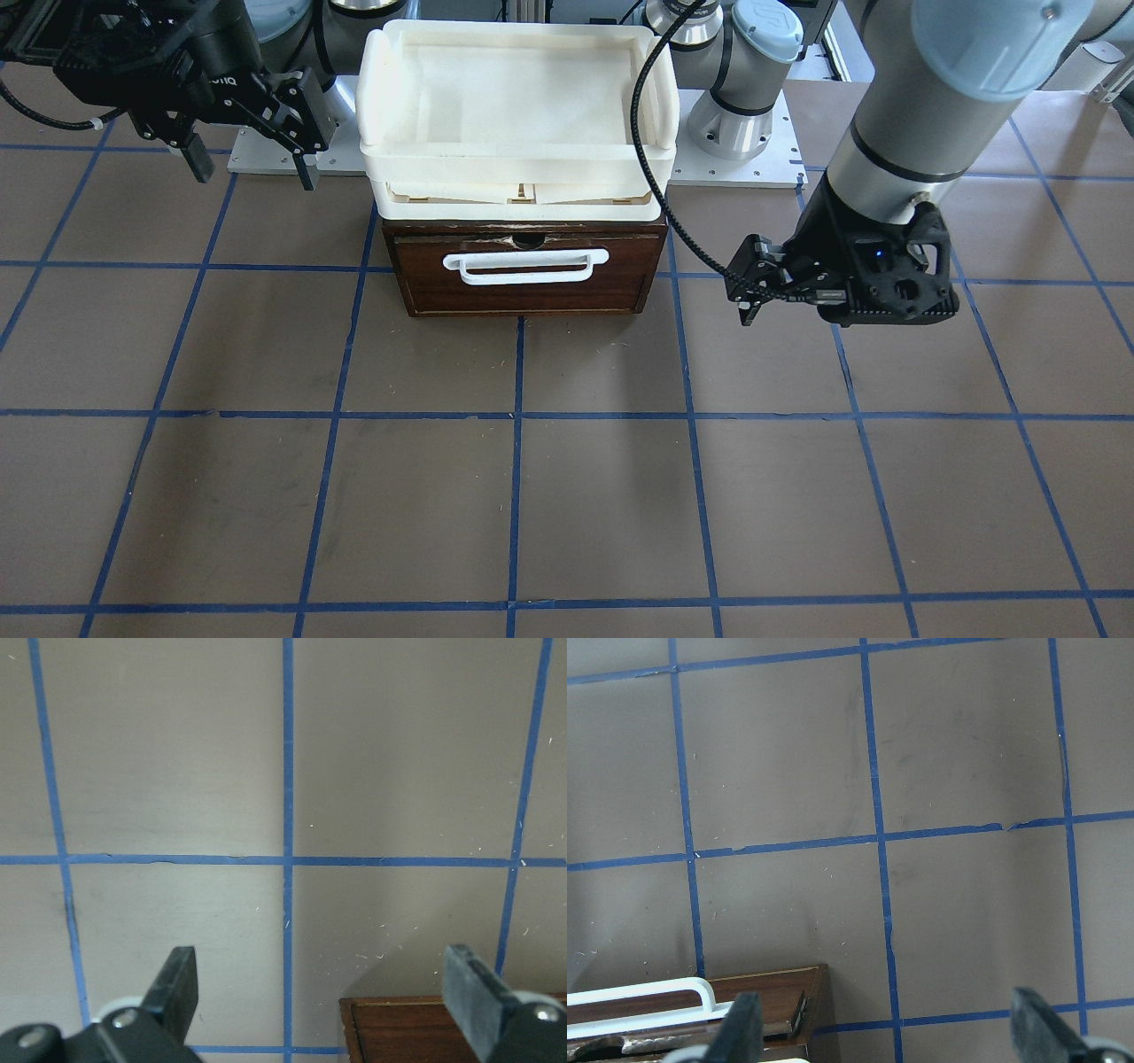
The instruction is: Put scissors in drawer and close it
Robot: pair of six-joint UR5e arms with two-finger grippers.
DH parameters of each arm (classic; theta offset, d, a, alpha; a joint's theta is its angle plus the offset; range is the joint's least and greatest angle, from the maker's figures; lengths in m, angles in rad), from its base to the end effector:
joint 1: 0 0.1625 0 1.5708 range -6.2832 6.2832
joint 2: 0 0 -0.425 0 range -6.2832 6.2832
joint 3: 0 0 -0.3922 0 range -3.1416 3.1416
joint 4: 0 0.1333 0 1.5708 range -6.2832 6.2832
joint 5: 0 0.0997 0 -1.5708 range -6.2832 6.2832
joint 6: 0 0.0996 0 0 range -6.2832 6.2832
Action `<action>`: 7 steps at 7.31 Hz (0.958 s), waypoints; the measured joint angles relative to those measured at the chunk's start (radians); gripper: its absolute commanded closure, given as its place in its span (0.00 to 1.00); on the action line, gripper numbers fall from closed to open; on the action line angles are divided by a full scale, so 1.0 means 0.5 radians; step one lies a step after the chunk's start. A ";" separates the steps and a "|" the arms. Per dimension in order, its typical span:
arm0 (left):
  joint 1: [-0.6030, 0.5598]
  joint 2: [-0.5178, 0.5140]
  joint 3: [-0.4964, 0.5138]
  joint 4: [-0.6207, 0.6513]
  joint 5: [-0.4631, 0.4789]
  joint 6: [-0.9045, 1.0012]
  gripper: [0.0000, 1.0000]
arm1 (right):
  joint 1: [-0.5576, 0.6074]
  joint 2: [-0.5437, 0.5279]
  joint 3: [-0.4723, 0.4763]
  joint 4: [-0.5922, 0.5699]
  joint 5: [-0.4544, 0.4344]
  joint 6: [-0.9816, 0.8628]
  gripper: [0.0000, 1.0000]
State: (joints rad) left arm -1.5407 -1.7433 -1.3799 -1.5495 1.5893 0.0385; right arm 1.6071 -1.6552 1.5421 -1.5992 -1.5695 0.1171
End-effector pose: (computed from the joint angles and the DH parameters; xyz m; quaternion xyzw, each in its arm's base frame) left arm -0.1143 -0.5724 0.4929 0.0040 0.9998 -0.0195 0.0099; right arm 0.1503 -0.4615 0.5457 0.0402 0.9967 -0.0704 0.0061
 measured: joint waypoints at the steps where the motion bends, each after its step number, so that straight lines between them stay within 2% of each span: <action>1: 0.070 0.067 -0.016 -0.041 0.001 0.079 0.00 | 0.000 0.000 0.000 0.006 0.003 -0.001 0.00; 4: 0.140 0.189 -0.078 -0.093 -0.013 0.207 0.00 | 0.003 0.000 -0.003 0.083 0.010 -0.006 0.00; 7: 0.135 0.216 -0.120 -0.088 -0.016 0.209 0.00 | 0.004 0.000 -0.004 0.095 0.013 -0.057 0.00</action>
State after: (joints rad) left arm -1.4733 -1.6353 -1.4397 -1.5934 1.5811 0.1428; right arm 1.6091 -1.6552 1.5401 -1.5517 -1.5632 0.0885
